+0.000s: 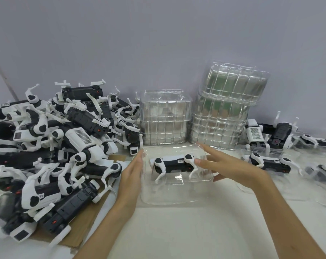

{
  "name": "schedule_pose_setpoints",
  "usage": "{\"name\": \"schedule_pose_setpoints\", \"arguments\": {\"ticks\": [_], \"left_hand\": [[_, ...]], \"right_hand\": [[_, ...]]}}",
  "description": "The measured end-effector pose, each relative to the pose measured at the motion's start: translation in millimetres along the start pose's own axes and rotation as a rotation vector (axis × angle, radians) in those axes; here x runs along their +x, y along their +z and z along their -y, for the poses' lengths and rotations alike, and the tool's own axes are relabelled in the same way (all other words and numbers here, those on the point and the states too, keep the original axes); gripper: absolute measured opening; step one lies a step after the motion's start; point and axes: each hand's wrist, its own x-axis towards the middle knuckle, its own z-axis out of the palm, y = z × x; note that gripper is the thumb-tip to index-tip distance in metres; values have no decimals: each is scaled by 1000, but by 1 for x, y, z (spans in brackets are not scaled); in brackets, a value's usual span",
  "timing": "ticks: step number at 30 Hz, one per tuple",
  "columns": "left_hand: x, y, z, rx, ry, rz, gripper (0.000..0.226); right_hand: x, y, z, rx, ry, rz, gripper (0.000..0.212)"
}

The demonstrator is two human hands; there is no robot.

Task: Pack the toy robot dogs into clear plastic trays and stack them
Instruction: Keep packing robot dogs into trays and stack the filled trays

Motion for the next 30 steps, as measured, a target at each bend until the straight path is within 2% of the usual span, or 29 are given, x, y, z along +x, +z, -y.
{"name": "schedule_pose_setpoints", "arguments": {"ticks": [3,5,7,9,14,19,23,26,28,30], "left_hand": [[0,-2,-1,-65,-13,68,35],[-3,-4,-3,-102,-41,155,59],[-5,-4,-3,-23,-22,200,90],[-5,-4,-2,27,4,189,105],[-4,-3,-2,42,49,129,93],[-3,0,-4,57,23,87,94],[-2,3,-3,93,-4,70,90],[-4,3,-2,91,-14,55,75],[-5,3,0,69,-12,54,61],[-5,2,1,63,-22,47,53]], "right_hand": [[5,2,-1,44,-116,-77,86],[8,4,2,71,-178,-130,85],[11,7,5,95,-203,-173,83],[14,9,5,107,-217,-216,81],[18,13,1,114,-238,-288,65],[20,13,1,37,-222,-335,62],[17,3,-2,-114,-107,-234,74],[11,-3,1,-208,17,-134,76],[9,-1,6,-379,49,-141,80],[7,7,16,-574,-11,-219,79]]}}
